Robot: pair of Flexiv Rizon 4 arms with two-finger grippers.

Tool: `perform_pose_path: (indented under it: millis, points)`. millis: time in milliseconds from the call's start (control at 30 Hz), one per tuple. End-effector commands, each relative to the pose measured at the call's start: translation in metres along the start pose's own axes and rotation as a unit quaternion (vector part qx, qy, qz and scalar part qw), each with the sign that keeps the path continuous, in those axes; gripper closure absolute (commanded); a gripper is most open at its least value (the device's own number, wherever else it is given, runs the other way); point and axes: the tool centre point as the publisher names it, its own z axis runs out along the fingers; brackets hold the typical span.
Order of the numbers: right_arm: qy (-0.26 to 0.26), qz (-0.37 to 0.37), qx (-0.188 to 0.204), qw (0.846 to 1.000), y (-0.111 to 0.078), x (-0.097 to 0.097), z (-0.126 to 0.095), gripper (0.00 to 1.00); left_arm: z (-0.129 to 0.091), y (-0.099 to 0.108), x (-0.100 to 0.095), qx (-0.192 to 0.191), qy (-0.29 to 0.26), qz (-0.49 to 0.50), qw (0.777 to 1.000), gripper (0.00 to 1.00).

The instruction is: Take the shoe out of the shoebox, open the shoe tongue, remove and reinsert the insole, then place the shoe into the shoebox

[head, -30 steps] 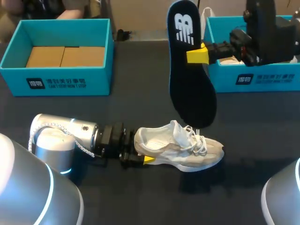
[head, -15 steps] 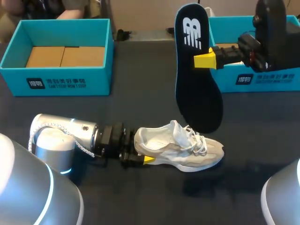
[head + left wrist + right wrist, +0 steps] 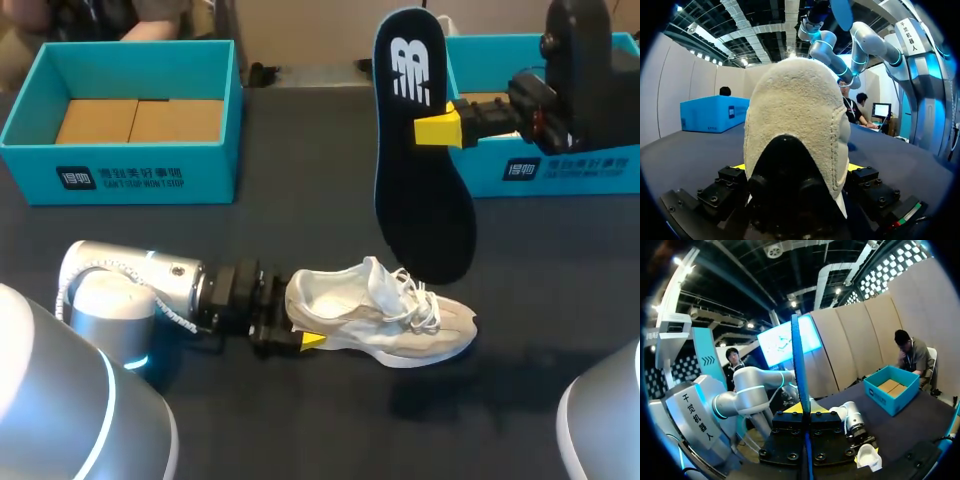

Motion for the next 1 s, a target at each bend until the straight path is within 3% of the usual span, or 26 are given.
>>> perform_pose_path:
  millis: [33,467,567,733,1000]
  points:
    - [0.000,0.001,0.001,1.000,0.001,-0.002,0.002,1.00,-0.014,-0.005,0.002,-0.006,0.004,-0.001,1.000,0.00]
    - [0.000,0.001,0.001,1.000,0.001,-0.002,0.002,1.00,-0.042,-0.007,0.013,-0.080,0.020,0.009,0.997,0.00]
    - [0.000,0.001,0.001,1.000,0.001,-0.002,0.002,1.00,-0.054,-0.008,0.016,-0.137,0.016,-0.001,0.990,0.00]
    - [0.000,0.001,0.001,1.000,0.001,-0.002,0.002,1.00,-0.077,-0.011,0.019,-0.232,-0.041,0.029,0.971,0.00]
    - [0.000,0.001,0.001,1.000,0.001,-0.002,0.002,1.00,-0.077,-0.011,0.019,-0.232,-0.041,0.029,0.971,0.00]
